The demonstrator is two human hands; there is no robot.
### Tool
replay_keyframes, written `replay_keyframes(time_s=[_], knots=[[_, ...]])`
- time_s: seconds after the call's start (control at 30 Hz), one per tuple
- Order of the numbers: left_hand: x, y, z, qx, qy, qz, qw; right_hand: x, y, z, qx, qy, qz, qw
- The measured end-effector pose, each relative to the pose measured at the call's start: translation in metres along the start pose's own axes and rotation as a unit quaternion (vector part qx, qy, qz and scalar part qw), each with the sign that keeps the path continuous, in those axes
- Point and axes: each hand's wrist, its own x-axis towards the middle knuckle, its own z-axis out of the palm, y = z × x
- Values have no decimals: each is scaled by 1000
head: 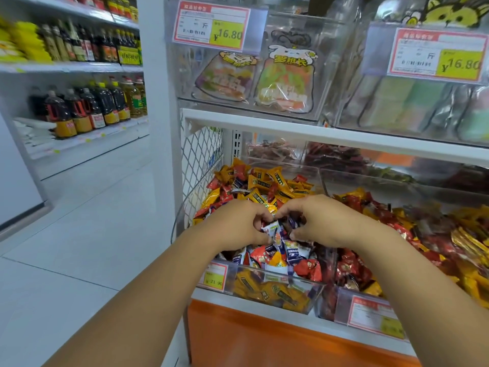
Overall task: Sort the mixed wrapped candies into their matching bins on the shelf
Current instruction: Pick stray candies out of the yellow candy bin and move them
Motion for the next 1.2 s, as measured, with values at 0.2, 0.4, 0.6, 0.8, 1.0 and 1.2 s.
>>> replay_keyframes(time_s=[0.2, 0.4, 0.6, 0.8, 1.0, 1.2], knots=[[1, 0, 2, -19, 13, -8, 1000, 8, -7, 12, -69, -32, -19, 997], [-3, -4, -4, -50, 20, -8, 999, 5, -10, 9, -78, -73, -5, 994], [-9, -12, -17, -59, 43, -12, 997, 3, -12, 12, -73, -51, -15, 996], [-15, -16, -29, -70, 82, -29, 994, 0, -8, 6, -8, -44, -23, 999], [-23, -13, -37, -86, 37, -23, 995, -2, -21, 11, -67, -133, -24, 989], [-25, -12, -33, -66, 3, -32, 997, 1, -16, 17, -32, -61, -32, 997]])
